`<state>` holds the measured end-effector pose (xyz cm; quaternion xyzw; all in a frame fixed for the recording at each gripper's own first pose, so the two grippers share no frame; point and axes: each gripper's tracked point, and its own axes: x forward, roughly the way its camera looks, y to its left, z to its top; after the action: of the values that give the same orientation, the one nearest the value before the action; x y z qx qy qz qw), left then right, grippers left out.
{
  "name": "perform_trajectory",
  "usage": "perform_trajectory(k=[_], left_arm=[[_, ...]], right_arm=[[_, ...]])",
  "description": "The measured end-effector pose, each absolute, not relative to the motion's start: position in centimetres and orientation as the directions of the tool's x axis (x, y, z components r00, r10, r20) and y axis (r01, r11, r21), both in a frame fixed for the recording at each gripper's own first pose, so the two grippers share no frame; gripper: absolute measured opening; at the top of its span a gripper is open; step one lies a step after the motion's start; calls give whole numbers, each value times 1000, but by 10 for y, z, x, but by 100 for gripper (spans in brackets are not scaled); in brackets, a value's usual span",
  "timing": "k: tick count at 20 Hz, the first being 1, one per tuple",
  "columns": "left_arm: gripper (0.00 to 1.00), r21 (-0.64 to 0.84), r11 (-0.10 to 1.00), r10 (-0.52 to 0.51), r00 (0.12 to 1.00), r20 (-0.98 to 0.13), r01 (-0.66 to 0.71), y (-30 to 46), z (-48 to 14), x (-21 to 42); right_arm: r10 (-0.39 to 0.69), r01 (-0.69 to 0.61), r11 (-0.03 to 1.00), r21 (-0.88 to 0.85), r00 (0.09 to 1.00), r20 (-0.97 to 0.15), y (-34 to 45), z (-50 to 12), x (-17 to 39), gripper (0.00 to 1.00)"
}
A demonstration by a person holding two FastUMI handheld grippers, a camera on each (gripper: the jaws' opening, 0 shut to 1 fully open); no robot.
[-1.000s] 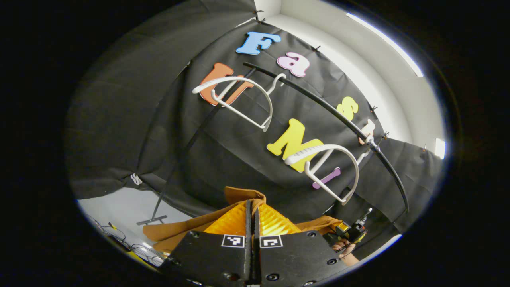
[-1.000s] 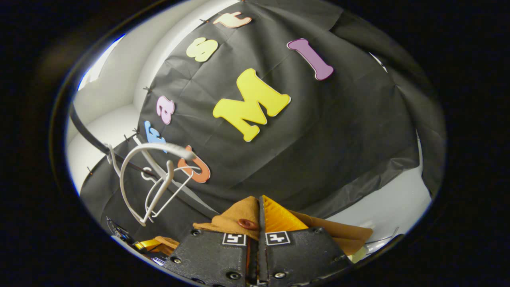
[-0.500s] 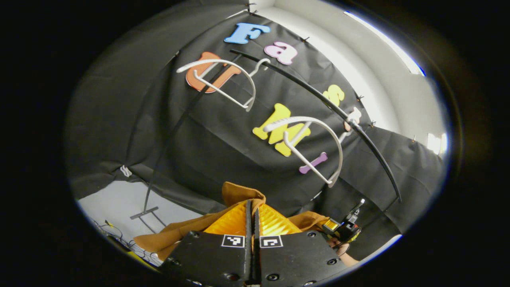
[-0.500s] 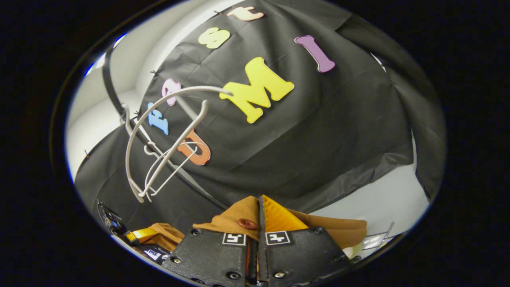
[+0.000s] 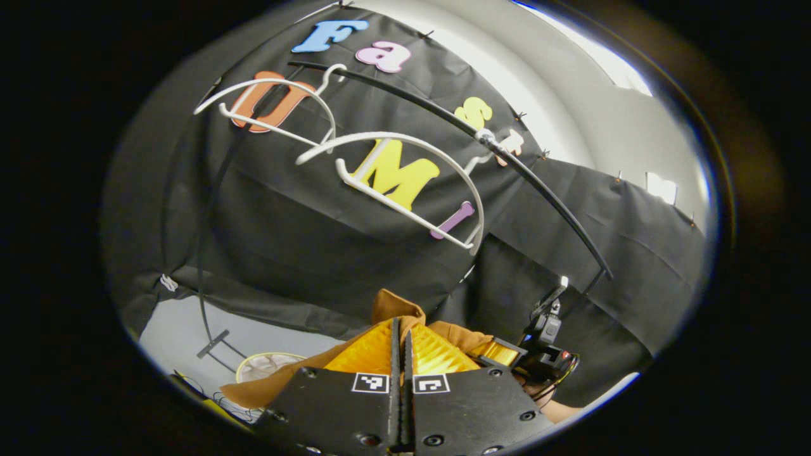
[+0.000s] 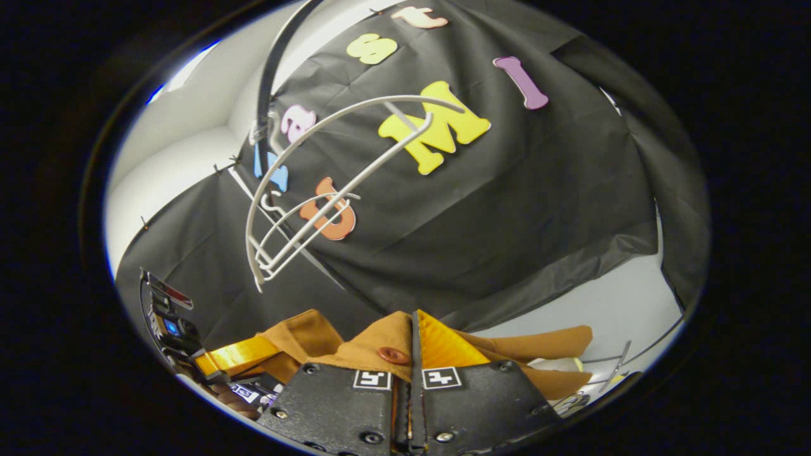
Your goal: Grasp the clothes on the hanger with both hands and then place them into the laundry hamper below.
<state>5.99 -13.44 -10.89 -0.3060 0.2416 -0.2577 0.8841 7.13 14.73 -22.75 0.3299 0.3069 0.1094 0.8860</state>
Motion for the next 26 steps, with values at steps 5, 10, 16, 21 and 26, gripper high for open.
perform_trajectory(k=[5, 10, 16, 21, 26], left_arm=[[6, -661, 674, -596, 771, -223, 329, -142, -82, 63], [6, -642, 689, -570, 799, -195, 335, -148, -66, 69], [0, -653, 732, -521, 778, -351, 195, -147, -150, 74], [0, -637, 760, -519, 708, -479, 126, -164, -226, 69], [0, -498, 863, -443, 594, -672, 80, -165, -307, 57]], right_arm=[[475, -77, 716, 694, 783, -403, 163, -191, 74, 5], [524, -131, 694, 708, 766, -371, 162, -175, 81, 5], [526, -29, 729, 684, 662, -533, 151, -265, 73, 5], [476, 34, 806, 591, 558, -680, 146, -343, 69, 5], [368, 96, 899, 426, 362, -857, 129, -431, 54, 5]])
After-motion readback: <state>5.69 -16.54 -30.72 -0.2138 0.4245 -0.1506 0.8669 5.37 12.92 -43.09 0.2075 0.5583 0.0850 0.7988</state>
